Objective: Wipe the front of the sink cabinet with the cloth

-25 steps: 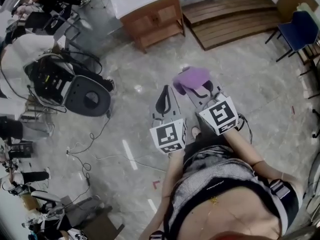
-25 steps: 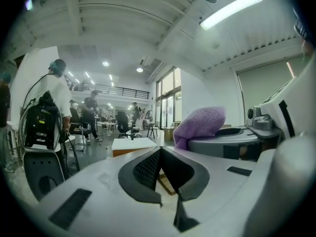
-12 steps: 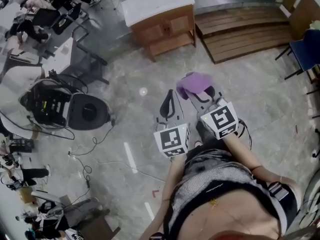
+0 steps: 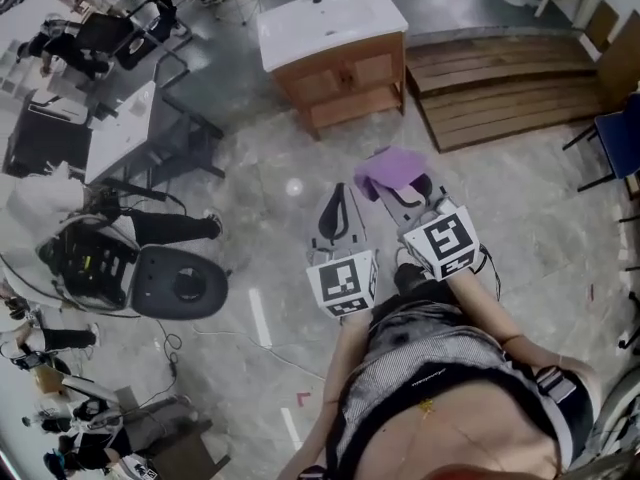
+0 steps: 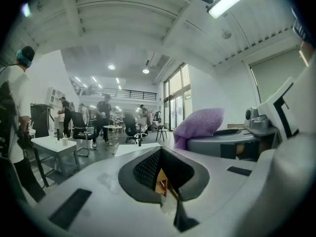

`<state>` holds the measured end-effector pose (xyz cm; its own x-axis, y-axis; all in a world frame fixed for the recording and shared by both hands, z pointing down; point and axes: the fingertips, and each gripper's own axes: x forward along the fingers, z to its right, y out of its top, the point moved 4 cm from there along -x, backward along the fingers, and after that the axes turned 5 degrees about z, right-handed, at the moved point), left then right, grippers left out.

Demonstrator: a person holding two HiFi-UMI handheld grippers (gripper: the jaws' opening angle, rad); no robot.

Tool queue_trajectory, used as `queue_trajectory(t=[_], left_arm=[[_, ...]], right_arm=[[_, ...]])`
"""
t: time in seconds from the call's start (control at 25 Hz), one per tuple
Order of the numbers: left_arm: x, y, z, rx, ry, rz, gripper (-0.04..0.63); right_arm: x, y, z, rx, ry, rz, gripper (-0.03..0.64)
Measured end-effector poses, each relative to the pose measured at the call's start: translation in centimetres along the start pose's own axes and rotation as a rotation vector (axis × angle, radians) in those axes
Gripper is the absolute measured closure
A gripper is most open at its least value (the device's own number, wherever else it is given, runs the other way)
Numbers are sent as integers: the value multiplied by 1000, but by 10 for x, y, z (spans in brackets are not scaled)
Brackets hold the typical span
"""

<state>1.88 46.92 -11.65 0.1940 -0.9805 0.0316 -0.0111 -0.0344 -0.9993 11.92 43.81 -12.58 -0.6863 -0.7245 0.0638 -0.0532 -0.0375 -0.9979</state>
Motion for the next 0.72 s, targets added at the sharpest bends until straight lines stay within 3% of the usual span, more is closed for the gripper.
queue_trajectory(t=[0.32, 0.72], left_arm=[[35, -4, -2, -9, 44, -14, 595], [65, -12, -14, -17, 47, -31, 595]], right_arm=[[31, -2, 26, -37, 79, -32, 436], [55, -10, 44, -59, 53, -41, 436]])
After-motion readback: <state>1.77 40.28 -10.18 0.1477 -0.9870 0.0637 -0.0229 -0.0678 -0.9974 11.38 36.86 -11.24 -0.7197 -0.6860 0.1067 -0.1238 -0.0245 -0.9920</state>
